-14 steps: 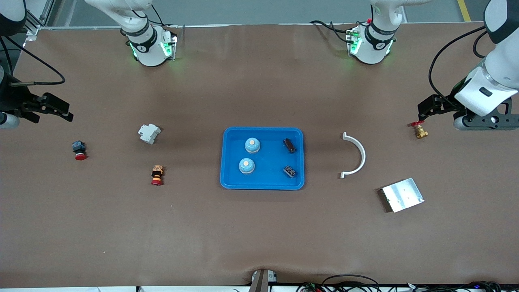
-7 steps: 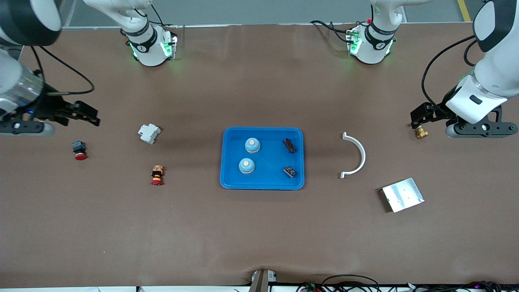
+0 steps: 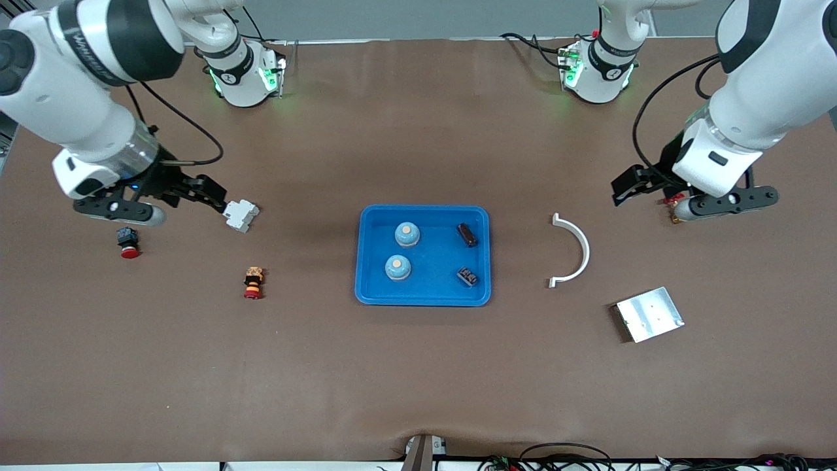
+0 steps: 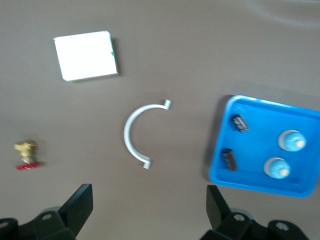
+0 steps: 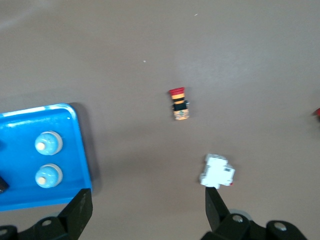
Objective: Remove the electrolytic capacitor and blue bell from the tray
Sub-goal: 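Lower the left gripper to a capacitor while the right gripper reaches a bell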
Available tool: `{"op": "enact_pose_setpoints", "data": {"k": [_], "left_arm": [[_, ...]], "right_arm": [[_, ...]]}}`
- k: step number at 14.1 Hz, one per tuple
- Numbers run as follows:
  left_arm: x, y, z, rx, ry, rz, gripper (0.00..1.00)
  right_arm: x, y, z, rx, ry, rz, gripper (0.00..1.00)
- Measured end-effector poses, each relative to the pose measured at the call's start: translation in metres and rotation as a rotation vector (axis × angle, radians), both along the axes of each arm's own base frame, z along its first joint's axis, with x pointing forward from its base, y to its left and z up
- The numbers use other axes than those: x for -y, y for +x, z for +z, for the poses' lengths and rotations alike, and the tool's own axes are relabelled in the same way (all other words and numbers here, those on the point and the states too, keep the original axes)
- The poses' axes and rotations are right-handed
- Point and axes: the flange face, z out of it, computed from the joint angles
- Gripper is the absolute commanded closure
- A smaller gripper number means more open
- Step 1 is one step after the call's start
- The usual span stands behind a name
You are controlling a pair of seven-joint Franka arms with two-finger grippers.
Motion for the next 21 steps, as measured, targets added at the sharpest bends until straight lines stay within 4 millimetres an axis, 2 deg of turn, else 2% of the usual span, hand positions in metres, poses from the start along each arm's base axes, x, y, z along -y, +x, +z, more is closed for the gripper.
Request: {"op": "enact_pose_setpoints", "data": {"k": [1, 3, 5, 7, 10, 12, 14, 16, 18, 21], "left_arm": [[0.011, -0.001, -0.006, -0.020, -0.010, 0.042, 0.00], [0.049, -0.004, -0.023, -0.062, -0.010, 0.138, 0.00], [0.092, -0.005, -0.049, -0.084, -0.015, 0.207, 0.00], [0.121, -0.004, -0.077, -0.107, -0.017, 0.246, 0.00], [0.145, 0.005, -0.120, -0.140, -0.018, 0.323, 0.00], [0.169, 0.007, -0.154, -0.158, -0.024, 0.402, 0.00], [0.199, 0.003, -0.191, -0.179, -0.027, 0.496, 0.00], [0.216, -0.002, -0.225, -0.213, -0.009, 0.557, 0.00], [0.229, -0.008, -0.248, -0.227, 0.021, 0.558, 0.00], [0.239, -0.016, -0.272, -0.223, 0.077, 0.574, 0.00]], "right_arm": [[-0.013, 0.000, -0.008, -0.002, 0.005, -0.020, 0.00], [-0.039, 0.001, -0.026, -0.011, 0.011, -0.055, 0.00], [-0.061, 0.002, -0.040, -0.020, 0.014, -0.084, 0.00], [-0.080, 0.000, -0.051, -0.025, 0.017, -0.116, 0.00], [-0.106, -0.006, -0.064, -0.038, 0.015, -0.120, 0.00], [-0.115, -0.008, -0.072, -0.048, 0.011, -0.114, 0.00], [-0.119, -0.007, -0.079, -0.054, 0.009, -0.125, 0.00], [-0.130, -0.009, -0.085, -0.057, 0.010, -0.154, 0.00], [-0.150, -0.016, -0.095, -0.054, -0.005, -0.176, 0.00], [-0.181, -0.027, -0.112, -0.041, -0.035, -0.203, 0.00]]}}
